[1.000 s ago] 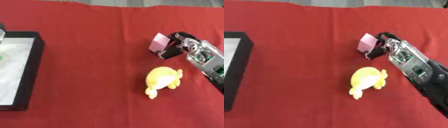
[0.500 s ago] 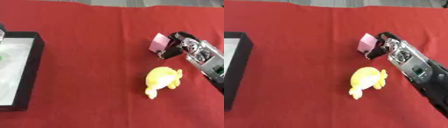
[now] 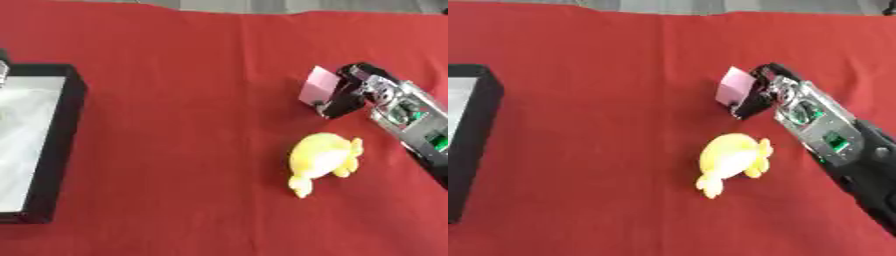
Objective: Pick up the objects with one hand, pass them to the other hand, and then place them into the box on the other side of the table.
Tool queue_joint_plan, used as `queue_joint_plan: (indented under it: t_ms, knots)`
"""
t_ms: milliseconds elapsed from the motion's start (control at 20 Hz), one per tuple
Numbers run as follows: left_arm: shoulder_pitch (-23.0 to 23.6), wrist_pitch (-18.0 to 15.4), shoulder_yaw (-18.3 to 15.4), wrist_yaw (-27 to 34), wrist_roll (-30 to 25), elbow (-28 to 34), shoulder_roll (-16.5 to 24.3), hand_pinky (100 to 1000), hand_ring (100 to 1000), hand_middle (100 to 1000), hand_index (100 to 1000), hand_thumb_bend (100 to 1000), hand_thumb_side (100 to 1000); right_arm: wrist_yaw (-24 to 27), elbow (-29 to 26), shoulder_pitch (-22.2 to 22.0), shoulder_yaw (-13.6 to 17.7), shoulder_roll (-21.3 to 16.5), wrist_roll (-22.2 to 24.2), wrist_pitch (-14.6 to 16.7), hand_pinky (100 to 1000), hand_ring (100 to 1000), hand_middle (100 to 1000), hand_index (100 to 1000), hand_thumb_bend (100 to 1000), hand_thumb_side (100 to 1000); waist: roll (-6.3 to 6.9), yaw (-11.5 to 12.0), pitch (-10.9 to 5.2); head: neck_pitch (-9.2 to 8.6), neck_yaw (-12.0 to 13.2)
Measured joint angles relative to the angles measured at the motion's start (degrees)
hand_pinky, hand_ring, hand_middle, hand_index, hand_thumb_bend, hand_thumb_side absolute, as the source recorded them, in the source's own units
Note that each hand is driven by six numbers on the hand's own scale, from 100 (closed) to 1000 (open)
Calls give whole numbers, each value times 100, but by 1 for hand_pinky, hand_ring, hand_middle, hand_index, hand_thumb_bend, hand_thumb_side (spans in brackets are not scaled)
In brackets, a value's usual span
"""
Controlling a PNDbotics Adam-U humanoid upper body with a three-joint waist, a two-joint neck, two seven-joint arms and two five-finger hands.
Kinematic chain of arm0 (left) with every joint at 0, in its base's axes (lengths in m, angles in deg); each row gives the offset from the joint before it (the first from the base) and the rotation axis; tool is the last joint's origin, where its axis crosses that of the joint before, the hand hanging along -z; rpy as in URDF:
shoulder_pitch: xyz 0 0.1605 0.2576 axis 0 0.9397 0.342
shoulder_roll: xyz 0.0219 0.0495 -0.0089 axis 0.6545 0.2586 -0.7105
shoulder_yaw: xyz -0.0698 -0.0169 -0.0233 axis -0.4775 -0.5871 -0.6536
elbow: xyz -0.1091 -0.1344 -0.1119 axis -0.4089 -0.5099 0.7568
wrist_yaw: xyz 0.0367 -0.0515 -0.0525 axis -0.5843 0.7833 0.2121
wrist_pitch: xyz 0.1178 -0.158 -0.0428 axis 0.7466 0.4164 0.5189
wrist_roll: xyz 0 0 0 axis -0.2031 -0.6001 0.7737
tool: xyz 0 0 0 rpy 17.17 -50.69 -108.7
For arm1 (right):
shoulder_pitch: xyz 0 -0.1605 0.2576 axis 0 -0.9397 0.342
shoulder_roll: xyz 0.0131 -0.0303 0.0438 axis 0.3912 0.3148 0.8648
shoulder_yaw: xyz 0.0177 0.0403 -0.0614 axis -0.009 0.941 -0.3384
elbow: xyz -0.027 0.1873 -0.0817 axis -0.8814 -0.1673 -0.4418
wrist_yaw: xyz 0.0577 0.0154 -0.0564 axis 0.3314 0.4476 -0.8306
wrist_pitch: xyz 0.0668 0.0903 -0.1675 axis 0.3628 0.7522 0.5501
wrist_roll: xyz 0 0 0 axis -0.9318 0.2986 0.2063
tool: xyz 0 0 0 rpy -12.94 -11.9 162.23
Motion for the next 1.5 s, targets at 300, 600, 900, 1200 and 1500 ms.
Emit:
queue_joint_plan:
  t_ms: [300, 600, 900, 1200, 1500]
  knots:
    - [1, 0, -1, 3, 8, 0, 0, 833, 643, 609, 664, 100, 261, 266, -245, -31, 2, -4, -362, -3, 840, 744, 600, 596, 142, 100, 1, -12, -7, 4, 1]
    - [1, 5, -6, 22, 15, 1, 1, 833, 642, 611, 669, 100, 346, 480, -595, -50, 51, -51, -682, -3, 809, 732, 604, 581, 100, 100, 2, -40, -9, 10, 14]
    - [-132, -25, -40, 91, 13, 105, 52, 832, 648, 618, 684, 100, 276, 816, -1172, -102, 103, -27, -1394, -4, 790, 728, 611, 578, 100, 100, 41, -36, -33, 31, 46]
    - [-423, -129, 40, 93, -210, 318, 159, 828, 657, 630, 703, 100, 268, 1285, -1570, -97, -18, 60, -2014, 182, 776, 728, 616, 576, 100, 100, 70, -25, -128, 85, 97]
    - [-826, -260, 335, -35, -718, 595, 181, 828, 678, 662, 744, 100, 251, 1732, -1844, 18, -189, 196, -2287, 455, 770, 730, 619, 572, 100, 100, 101, 27, -226, 109, 137]
